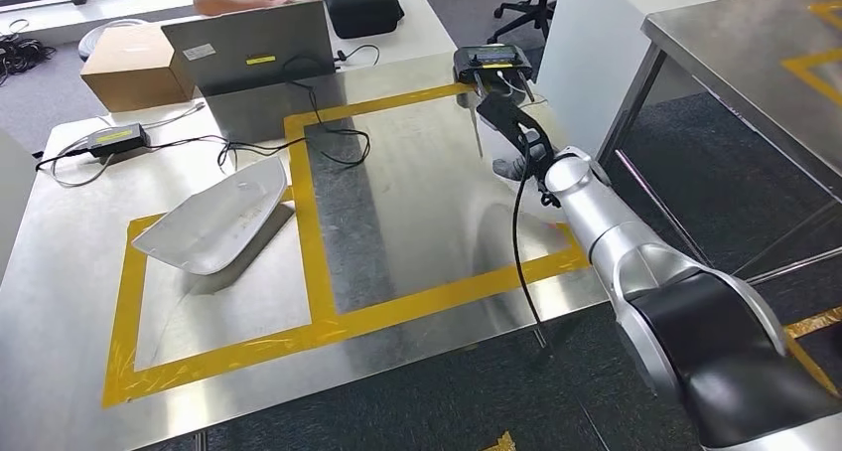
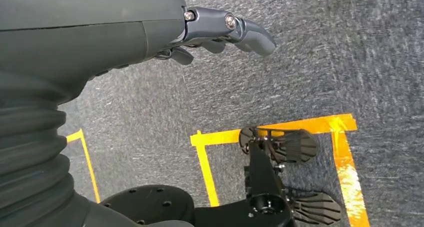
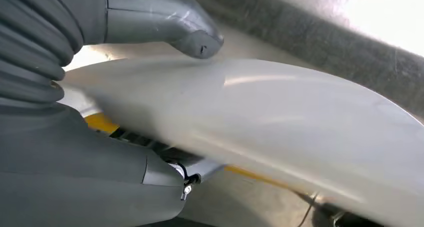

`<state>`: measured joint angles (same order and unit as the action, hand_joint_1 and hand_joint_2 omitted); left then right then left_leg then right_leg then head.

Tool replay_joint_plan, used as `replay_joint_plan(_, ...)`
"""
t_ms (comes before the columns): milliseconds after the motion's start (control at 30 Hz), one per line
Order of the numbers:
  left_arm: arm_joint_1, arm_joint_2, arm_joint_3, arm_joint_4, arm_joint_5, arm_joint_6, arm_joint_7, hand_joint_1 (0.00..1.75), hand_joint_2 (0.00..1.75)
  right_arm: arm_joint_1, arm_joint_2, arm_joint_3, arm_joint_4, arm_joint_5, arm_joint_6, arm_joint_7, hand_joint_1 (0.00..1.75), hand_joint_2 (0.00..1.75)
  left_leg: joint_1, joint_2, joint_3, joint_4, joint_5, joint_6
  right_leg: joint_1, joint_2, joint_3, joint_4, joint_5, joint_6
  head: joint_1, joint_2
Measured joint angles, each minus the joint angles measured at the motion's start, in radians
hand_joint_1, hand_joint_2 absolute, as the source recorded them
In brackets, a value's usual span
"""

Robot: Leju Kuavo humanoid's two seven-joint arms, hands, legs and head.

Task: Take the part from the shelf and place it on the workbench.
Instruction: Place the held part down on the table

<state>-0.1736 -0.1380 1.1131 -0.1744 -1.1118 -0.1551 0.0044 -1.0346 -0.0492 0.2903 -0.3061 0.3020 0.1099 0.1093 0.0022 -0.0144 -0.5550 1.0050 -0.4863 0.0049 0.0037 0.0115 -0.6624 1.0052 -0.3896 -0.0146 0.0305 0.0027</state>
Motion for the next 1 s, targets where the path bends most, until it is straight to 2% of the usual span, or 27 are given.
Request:
replay_joint_plan(33,0.001,0.0,0.0,0.0,0.0,0.002,0.008,0.0,1.75,0.003,0.006,0.0,0.005,0.0,0.009,-0.008,0.0,0.0,0.0,0.001,0.001,-0.002,-0.001,-0.001,0.0,0.0,0.0,0.0,-0.001,-0.002,0.0,0.0)
replay_joint_plan(167,0.007,0.001,0.001,0.0,0.004,0.017,0.029,0.0,0.0,0.008,0.027,0.0,0.017,-0.003,0.045,-0.055,0.0,0.0,0.001,0.002,0.004,-0.006,-0.001,-0.012,0.001,0.0,0.0,0.002,-0.004,-0.006,0.0,0.0)
replay_joint_plan(300,0.01,0.001,0.002,0.0,0.002,0.039,0.05,0.0,0.0,0.004,0.047,0.0,0.018,-0.018,0.09,-0.13,0.0,0.0,0.002,0.002,0.005,-0.007,0.0,-0.019,0.001,0.0,0.002,0.003,-0.003,-0.008,0.0,0.0)
replay_joint_plan(433,0.011,0.001,0.002,0.0,-0.005,0.059,0.066,0.0,0.0,-0.028,0.063,-0.003,0.014,-0.064,0.156,-0.268,0.0,0.0,0.001,0.002,0.004,-0.005,0.001,-0.02,-0.001,-0.001,0.003,0.003,-0.001,-0.008,0.0,0.0)
replay_joint_plan(533,0.012,0.001,0.003,0.0,-0.007,0.063,0.07,0.0,0.0,-0.071,0.068,-0.018,-0.008,-0.109,0.2,-0.374,0.0,0.0,-0.002,0.002,0.002,0.001,0.0,-0.018,-0.003,-0.001,0.003,0.003,0.001,-0.004,0.0,0.0)
replay_joint_plan(633,0.014,0.001,0.005,0.0,-0.005,0.068,0.067,0.0,0.0,-0.114,0.068,-0.044,-0.053,-0.163,0.235,-0.435,0.0,0.0,-0.002,0.002,0.0,0.007,-0.001,-0.015,-0.003,-0.001,0.003,0.003,0.003,0.0,0.0,0.0)
replay_joint_plan(733,0.018,0.001,0.007,0.0,-0.002,0.073,0.058,0.0,0.0,-0.135,0.052,-0.067,-0.152,-0.224,0.247,-0.474,0.0,0.0,-0.003,0.002,-0.003,0.015,-0.002,-0.009,-0.004,-0.001,0.004,0.002,0.006,0.007,0.0,0.0)
replay_joint_plan(833,0.023,-0.005,0.008,0.001,-0.003,0.076,0.049,0.0,0.0,-0.105,0.013,-0.081,-0.312,-0.284,0.246,-0.473,0.0,0.0,0.002,0.003,0.0,0.008,0.011,0.003,-0.001,0.0,0.006,0.002,0.007,0.019,0.0,0.0)
replay_joint_plan(867,0.025,-0.008,0.008,0.001,-0.005,0.076,0.046,0.0,0.0,-0.083,-0.006,-0.085,-0.374,-0.306,0.244,-0.471,0.0,0.0,0.005,0.004,0.001,0.001,0.017,0.008,-0.001,-0.001,0.0,0.017,-0.009,0.024,0.001,0.0)
replay_joint_plan(900,0.029,-0.01,0.008,0.002,-0.009,0.076,0.045,0.0,0.0,-0.054,-0.027,-0.09,-0.438,-0.329,0.244,-0.471,0.0,0.0,0.009,0.006,0.002,-0.004,0.023,0.013,-0.001,-0.001,-0.014,0.053,-0.037,0.029,0.002,0.0)
replay_joint_plan(967,0.041,-0.013,0.008,0.002,-0.023,0.076,0.045,0.0,0.0,0.023,-0.074,-0.105,-0.562,-0.377,0.248,-0.481,0.0,0.0,0.011,0.007,-0.002,-0.006,0.027,0.018,-0.007,-0.002,-0.061,0.18,-0.112,0.039,0.003,0.0)
replay_joint_plan(1000,0.049,-0.014,0.007,0.002,-0.031,0.076,0.046,0.0,0.0,0.07,-0.099,-0.115,-0.62,-0.399,0.251,-0.49,0.0,0.0,0.011,0.007,-0.005,-0.004,0.028,0.018,-0.011,-0.003,-0.083,0.241,-0.139,0.044,0.003,0.0)
